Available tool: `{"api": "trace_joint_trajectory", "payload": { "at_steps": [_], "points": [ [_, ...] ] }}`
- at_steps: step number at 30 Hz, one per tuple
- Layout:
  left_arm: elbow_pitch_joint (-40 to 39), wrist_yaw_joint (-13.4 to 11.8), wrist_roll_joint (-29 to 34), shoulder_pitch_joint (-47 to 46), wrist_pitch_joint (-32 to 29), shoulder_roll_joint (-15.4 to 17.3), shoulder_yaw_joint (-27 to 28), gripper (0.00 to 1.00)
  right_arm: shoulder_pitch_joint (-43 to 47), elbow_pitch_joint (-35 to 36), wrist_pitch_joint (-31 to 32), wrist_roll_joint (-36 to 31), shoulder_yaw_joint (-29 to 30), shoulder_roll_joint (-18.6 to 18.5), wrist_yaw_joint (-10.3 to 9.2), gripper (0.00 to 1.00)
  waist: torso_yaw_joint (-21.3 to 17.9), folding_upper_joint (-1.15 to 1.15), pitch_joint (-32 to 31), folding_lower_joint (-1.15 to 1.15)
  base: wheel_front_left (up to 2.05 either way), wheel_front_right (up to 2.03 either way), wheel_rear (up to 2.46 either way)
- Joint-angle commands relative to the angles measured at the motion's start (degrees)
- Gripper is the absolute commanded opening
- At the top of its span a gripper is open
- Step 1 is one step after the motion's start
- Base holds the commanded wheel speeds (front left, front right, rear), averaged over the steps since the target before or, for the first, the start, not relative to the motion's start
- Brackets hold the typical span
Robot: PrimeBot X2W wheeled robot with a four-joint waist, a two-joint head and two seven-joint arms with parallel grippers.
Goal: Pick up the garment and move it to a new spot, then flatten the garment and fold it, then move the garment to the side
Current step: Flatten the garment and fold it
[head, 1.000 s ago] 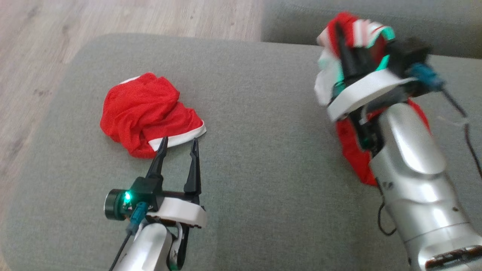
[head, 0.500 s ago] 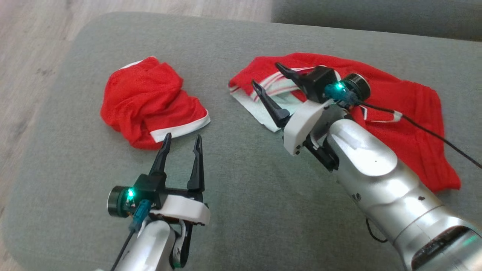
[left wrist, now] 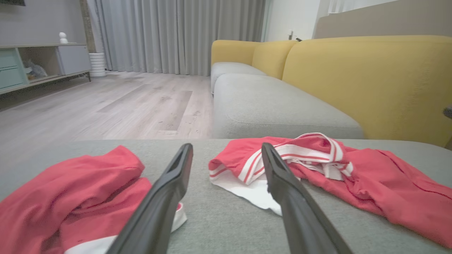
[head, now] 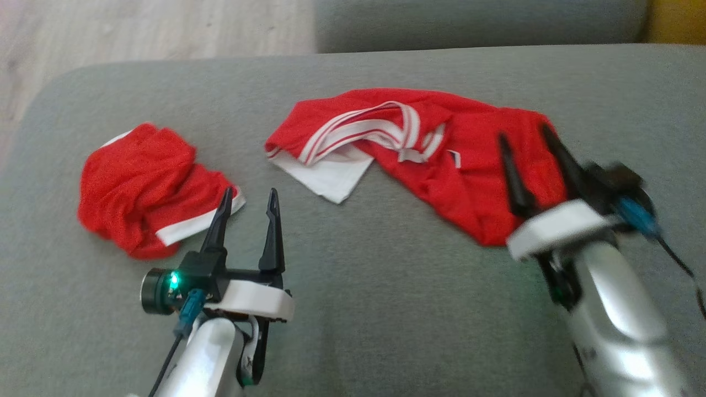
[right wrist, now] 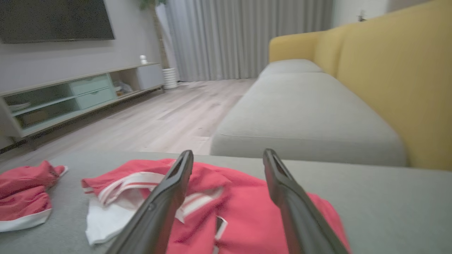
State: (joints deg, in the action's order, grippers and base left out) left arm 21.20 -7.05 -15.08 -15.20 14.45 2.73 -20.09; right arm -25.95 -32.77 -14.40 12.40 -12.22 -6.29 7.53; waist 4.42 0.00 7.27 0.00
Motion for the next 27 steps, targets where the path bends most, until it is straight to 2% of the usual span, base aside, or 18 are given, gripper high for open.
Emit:
{"api": "trace_joint_trajectory", "payload": {
  "at_steps": [1, 5, 9, 15, 18, 21, 27],
  "points": [
    [-2.0, 0.0, 0.4, -1.1, 0.5, 0.3, 2.2, 1.00, 1.2, 2.8, -0.6, -0.7, 0.4, 1.0, -0.04, 1.00, -2.2, 0.00, -1.0, 0.00, 0.00, 0.00, 0.00],
    [-2.0, 0.6, 0.5, -0.6, 0.5, 0.3, 2.4, 1.00, 10.4, 10.9, -0.6, -3.9, 8.4, 2.6, -0.04, 1.00, -4.8, 0.00, -1.4, 0.00, 0.00, 0.00, 0.00],
    [-1.7, 1.2, 0.2, -0.5, 0.5, 0.2, 2.4, 1.00, 16.7, 15.3, -0.6, -5.7, 11.0, 3.3, -0.04, 1.00, -6.7, 0.00, -1.0, 0.00, 0.00, 0.00, 0.00],
    [-0.5, 2.3, 0.6, -2.9, 0.5, 0.2, 1.2, 1.00, 18.2, 17.8, -0.6, -4.7, 11.7, 3.4, -0.04, 1.00, -8.9, 0.00, 1.0, 0.00, 0.00, 0.00, 0.00],
    [2.0, 3.7, 0.5, -5.7, 0.4, 0.2, -0.8, 1.00, 17.9, 18.1, -0.6, -4.1, 11.6, 3.4, -0.04, 1.00, -10.5, 0.00, 2.4, 0.00, 0.00, 0.00, 0.00],
    [5.2, 4.6, -1.3, -9.5, -1.1, 0.2, -3.6, 1.00, 17.5, 17.9, -0.6, -3.7, 11.1, 3.4, -0.04, 1.00, -12.3, 0.00, 3.8, 0.00, 0.00, 0.00, 0.00],
    [13.0, 4.4, -7.7, -17.1, -5.5, 0.2, -7.2, 1.00, 16.6, 17.2, -0.6, -1.9, 8.8, 3.4, -0.04, 1.00, -16.6, 0.00, 6.3, 0.00, 0.00, 0.00, 0.00]
  ]
}}
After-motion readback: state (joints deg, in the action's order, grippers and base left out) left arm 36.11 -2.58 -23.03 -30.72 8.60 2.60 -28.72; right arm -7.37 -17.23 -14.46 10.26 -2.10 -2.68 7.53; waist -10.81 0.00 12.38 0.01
